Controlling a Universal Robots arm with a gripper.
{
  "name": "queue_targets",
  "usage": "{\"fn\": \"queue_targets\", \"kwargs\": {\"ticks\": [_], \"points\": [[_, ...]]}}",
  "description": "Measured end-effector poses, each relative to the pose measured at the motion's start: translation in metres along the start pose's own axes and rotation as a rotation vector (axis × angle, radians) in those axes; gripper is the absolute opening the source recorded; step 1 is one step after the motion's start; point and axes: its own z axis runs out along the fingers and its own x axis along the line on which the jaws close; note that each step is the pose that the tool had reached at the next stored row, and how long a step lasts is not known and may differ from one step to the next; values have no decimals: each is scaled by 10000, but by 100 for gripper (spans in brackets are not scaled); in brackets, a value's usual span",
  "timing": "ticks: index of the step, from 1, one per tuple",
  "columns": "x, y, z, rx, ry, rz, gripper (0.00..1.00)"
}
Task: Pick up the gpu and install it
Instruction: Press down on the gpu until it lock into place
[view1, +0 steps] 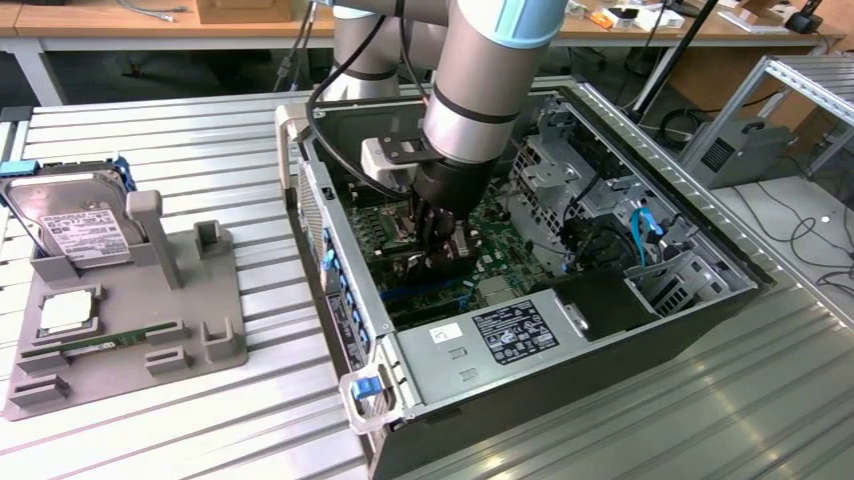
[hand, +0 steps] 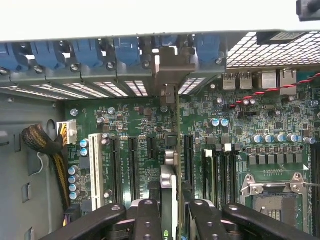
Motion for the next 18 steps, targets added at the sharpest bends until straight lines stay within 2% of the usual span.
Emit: {"fn": "queue_targets", "kwargs": {"ticks": [6,18], "points": [[1,2,-42,1,3,0,27],[6,1,-19,-10,5,2,27]]}}
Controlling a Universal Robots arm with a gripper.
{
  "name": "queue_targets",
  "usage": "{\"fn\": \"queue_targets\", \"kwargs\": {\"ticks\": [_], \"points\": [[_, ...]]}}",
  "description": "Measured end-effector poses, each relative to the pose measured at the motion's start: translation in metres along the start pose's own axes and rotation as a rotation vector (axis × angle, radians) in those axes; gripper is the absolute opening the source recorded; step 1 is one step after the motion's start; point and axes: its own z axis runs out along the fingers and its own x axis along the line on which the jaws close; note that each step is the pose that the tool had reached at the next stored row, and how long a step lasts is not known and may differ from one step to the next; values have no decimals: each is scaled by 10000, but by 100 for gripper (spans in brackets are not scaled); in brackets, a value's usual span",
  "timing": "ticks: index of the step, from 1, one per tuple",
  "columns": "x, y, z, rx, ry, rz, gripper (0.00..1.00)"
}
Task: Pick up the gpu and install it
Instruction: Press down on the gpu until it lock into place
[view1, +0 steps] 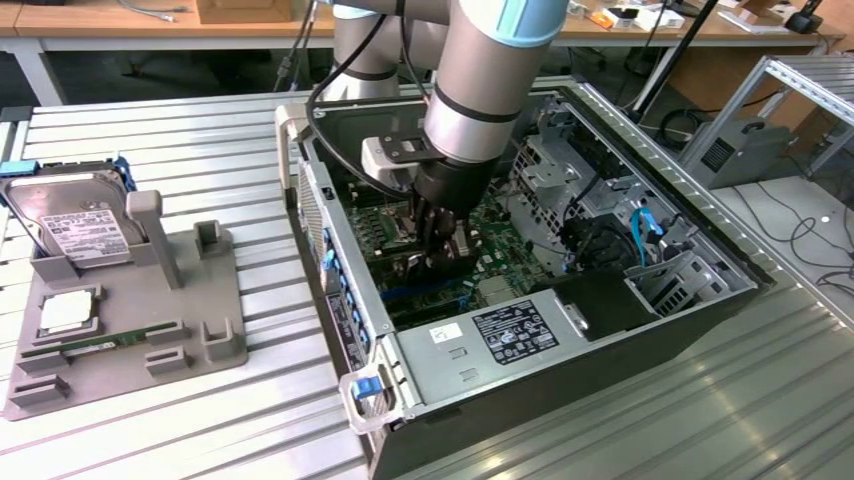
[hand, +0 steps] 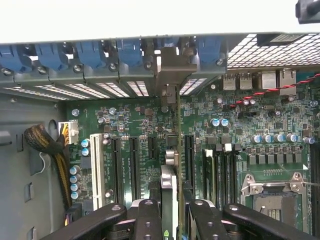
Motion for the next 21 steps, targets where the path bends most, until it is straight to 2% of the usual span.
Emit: {"fn": "queue_targets", "kwargs": {"ticks": [8,19,21], "points": [[0,-7,33,-39,7,1,27],[0,-8,38,-42,3,0,27],[-1,-7,-3,-34,-13,0,27]]}}
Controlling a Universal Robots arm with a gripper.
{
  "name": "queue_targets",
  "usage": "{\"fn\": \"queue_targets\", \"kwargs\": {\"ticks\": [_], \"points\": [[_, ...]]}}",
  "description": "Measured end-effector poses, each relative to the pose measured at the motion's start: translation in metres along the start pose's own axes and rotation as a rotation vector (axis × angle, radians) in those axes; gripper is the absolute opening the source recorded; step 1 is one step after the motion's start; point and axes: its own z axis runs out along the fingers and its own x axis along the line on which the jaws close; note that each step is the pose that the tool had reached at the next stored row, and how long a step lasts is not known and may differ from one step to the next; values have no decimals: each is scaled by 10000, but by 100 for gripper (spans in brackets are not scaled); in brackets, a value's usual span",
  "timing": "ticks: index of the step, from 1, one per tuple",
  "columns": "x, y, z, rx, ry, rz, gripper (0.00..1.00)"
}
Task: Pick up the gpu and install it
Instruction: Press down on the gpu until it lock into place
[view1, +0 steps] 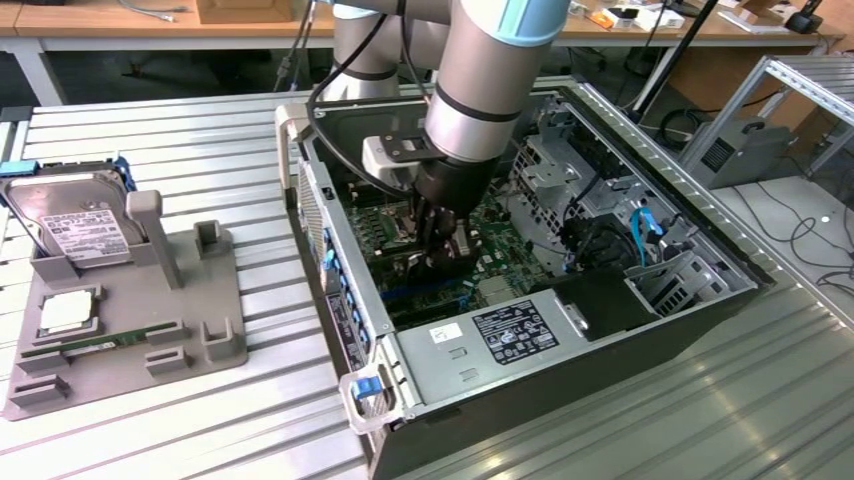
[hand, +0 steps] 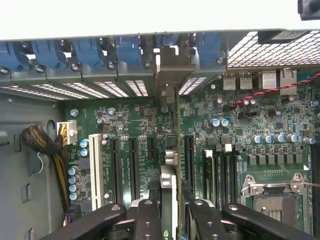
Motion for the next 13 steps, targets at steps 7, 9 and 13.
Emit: {"fn": "queue_targets", "kwargs": {"ticks": [7,9,13], "points": [[1,2,-16,-4,29,1,27],[1,1,-18,-4,28,1,27],[1,2,-20,-4,38,-119,27]]}}
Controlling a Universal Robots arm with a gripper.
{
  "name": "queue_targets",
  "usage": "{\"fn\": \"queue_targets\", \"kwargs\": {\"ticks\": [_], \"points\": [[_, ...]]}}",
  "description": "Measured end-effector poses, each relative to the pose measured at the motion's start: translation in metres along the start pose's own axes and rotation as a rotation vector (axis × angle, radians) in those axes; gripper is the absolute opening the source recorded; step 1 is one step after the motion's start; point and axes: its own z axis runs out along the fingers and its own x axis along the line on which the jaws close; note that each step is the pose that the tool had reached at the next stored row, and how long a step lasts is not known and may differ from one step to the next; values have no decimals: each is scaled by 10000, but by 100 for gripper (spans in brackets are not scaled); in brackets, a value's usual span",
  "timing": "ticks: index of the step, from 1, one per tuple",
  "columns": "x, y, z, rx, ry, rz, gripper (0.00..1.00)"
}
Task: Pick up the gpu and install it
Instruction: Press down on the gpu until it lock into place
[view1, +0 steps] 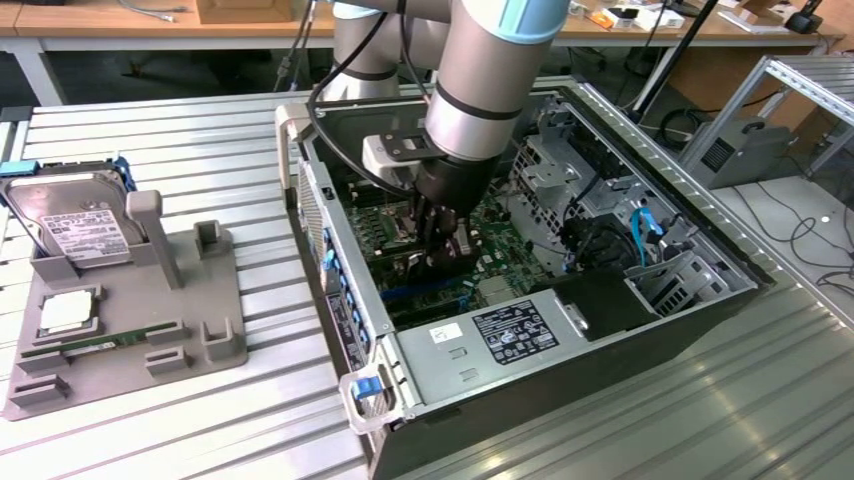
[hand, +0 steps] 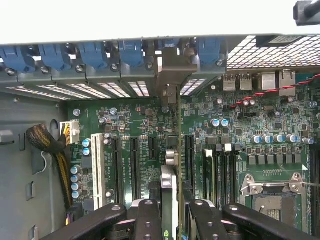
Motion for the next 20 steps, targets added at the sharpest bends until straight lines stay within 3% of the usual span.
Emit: {"fn": "queue_targets", "kwargs": {"ticks": [20], "points": [[-6,-5,50,-12,6,-123,27]]}}
